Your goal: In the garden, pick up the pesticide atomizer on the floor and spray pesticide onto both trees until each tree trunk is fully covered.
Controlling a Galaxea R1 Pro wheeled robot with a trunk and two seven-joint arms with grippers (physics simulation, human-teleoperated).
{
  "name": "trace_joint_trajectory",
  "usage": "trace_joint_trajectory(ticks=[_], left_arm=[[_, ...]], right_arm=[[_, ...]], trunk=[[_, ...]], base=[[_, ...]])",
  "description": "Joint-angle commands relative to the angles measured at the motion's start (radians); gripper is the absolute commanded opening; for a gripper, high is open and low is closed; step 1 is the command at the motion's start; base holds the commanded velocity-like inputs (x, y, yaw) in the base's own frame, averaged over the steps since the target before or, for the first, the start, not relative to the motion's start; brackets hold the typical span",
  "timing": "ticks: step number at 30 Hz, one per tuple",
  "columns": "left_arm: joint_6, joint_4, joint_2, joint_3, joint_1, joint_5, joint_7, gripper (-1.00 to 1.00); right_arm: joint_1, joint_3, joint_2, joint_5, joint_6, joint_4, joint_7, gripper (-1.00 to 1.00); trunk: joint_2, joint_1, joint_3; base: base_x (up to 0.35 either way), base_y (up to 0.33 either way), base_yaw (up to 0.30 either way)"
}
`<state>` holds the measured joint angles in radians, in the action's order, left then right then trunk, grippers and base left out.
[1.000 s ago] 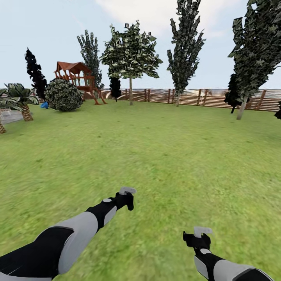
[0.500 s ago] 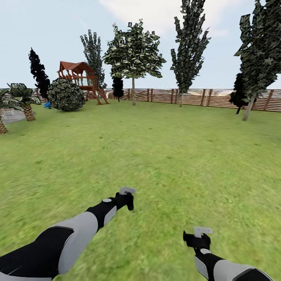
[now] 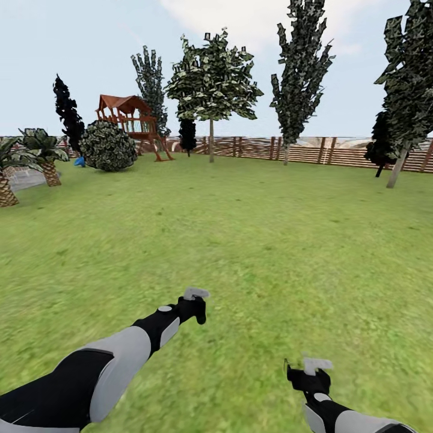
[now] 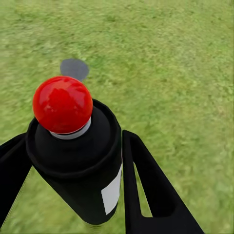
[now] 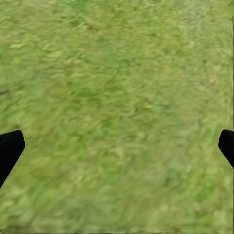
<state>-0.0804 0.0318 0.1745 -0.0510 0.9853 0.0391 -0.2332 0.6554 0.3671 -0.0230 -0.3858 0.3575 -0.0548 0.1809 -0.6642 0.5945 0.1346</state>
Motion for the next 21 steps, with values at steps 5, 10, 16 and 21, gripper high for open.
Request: trace_joint_trajectory(ticks=[5,10,16,21], left_arm=[[-0.006,-0.001,0.000,-0.004,0.001,0.004,0.000,-1.00],[-0.006,-0.001,0.000,-0.004,0.001,0.004,0.000,-1.00],[-0.006,-0.001,0.000,-0.004,0.001,0.004,0.000,-1.00],[-0.006,-0.001,0.000,-0.004,0.001,0.004,0.000,-1.00]], right_arm=[[-0.135,0.013,-0.219,0.002,0.005,-0.002,-0.294,1.00],[-0.273,0.015,-0.304,0.019,0.010,-0.002,-0.570,1.00],[-0.382,0.016,-0.306,0.295,0.065,-0.003,-0.770,1.00],[-0.389,0.016,-0.266,0.323,0.067,-0.002,-0.571,1.00]], trunk=[[-0.001,0.001,0.001],[-0.001,0.001,0.001],[-0.001,0.001,0.001],[-0.001,0.001,0.001]], base=[[0.350,0.000,0.000],[0.350,0.000,0.000],[0.350,0.000,0.000],[0.350,0.000,0.000]])
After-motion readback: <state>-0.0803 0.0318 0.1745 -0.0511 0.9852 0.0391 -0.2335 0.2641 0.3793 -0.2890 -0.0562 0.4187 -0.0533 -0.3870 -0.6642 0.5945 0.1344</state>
